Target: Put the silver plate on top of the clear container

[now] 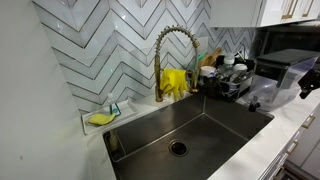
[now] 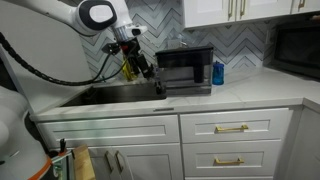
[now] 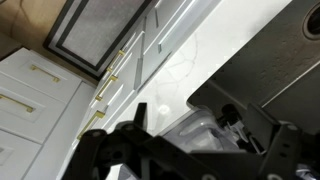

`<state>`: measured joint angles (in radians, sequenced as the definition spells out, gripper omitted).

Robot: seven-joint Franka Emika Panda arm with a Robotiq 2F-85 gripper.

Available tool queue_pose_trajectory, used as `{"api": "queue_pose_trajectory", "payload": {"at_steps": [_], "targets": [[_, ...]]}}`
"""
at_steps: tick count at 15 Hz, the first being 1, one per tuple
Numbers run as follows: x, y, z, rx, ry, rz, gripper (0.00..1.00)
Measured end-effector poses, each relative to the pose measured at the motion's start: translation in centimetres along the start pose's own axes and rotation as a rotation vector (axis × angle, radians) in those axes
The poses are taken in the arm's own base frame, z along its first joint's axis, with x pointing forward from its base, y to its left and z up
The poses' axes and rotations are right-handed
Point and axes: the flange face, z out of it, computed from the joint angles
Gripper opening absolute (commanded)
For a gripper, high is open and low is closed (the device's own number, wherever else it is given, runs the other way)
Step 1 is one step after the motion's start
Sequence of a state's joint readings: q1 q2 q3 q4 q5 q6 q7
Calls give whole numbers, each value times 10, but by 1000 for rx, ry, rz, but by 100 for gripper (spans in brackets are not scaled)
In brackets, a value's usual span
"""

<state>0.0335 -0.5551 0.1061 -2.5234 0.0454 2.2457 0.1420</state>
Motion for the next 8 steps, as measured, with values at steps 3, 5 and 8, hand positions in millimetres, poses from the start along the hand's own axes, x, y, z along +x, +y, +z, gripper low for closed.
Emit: {"api": "queue_pose_trajectory", "payload": {"at_steps": [3,5,8], "targets": [[2,-34,-48,-44,-9,4,100],[8,-54,-79,-41,-8,-17,100],[22,-86,-116,-6,51,-81,100]]}}
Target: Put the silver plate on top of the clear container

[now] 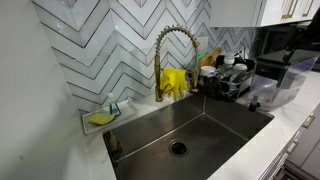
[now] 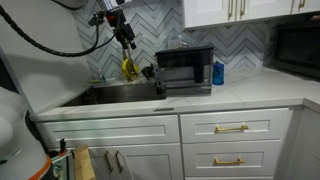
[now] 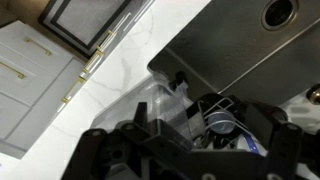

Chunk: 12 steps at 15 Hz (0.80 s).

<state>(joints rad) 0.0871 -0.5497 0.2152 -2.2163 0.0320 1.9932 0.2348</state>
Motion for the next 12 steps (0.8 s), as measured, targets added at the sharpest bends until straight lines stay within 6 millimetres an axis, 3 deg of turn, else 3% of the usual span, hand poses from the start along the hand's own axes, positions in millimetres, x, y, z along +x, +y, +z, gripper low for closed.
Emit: {"api": "queue_pose_trajectory", "payload": {"at_steps": [12], "targets": [[13,-14,-1,16,7,-30,100]]}}
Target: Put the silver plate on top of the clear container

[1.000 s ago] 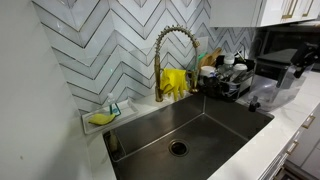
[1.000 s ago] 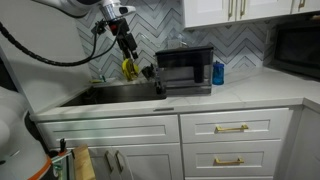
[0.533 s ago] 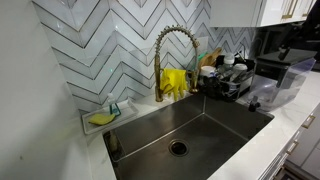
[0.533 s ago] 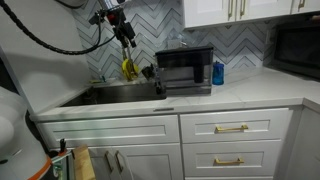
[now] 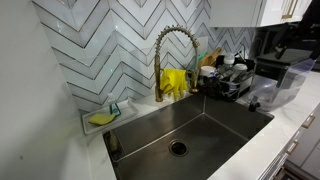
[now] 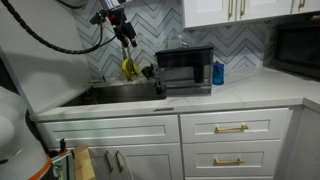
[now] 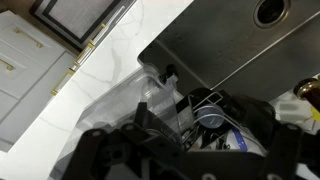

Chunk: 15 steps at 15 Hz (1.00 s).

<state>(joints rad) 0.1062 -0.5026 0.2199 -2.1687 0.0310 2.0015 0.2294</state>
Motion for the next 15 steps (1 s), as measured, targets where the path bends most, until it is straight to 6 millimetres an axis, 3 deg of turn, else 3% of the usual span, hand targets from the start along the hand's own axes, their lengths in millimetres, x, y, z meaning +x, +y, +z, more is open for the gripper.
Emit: {"api": "queue_pose_trajectory", "payload": {"at_steps": [9,15], "targets": [[48,-76,22,131,-40,-39,100],[104,-97,49,203,12,144,100]]}}
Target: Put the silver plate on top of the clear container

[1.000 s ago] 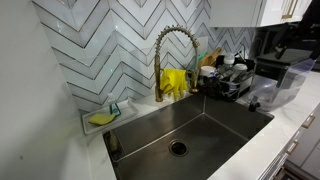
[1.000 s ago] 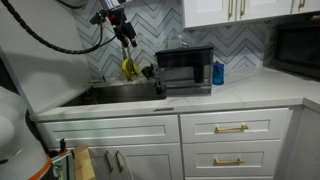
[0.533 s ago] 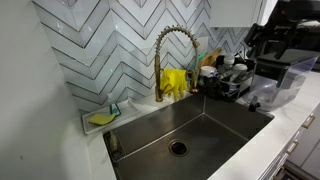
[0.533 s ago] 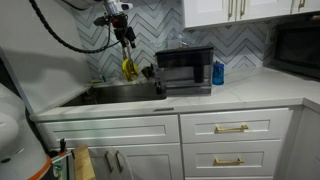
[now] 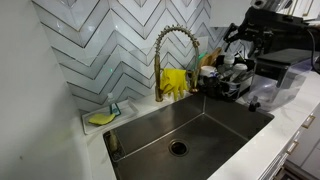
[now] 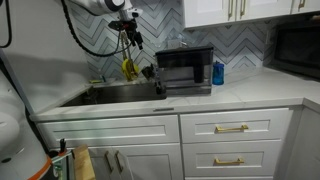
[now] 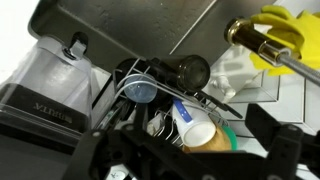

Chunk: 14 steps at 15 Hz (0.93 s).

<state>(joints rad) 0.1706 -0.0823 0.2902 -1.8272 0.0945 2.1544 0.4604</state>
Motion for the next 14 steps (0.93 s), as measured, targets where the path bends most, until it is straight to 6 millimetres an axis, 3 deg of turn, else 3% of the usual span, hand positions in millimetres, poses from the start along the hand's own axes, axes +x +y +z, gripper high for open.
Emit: {"api": "queue_pose_trajectory", "payload": {"at_steps": [5,9,14], "targets": [[42,9,39,7,36,249,100],[61,13,80,-52,39,422,100],[62,12,73,-45,50,416,100]]}}
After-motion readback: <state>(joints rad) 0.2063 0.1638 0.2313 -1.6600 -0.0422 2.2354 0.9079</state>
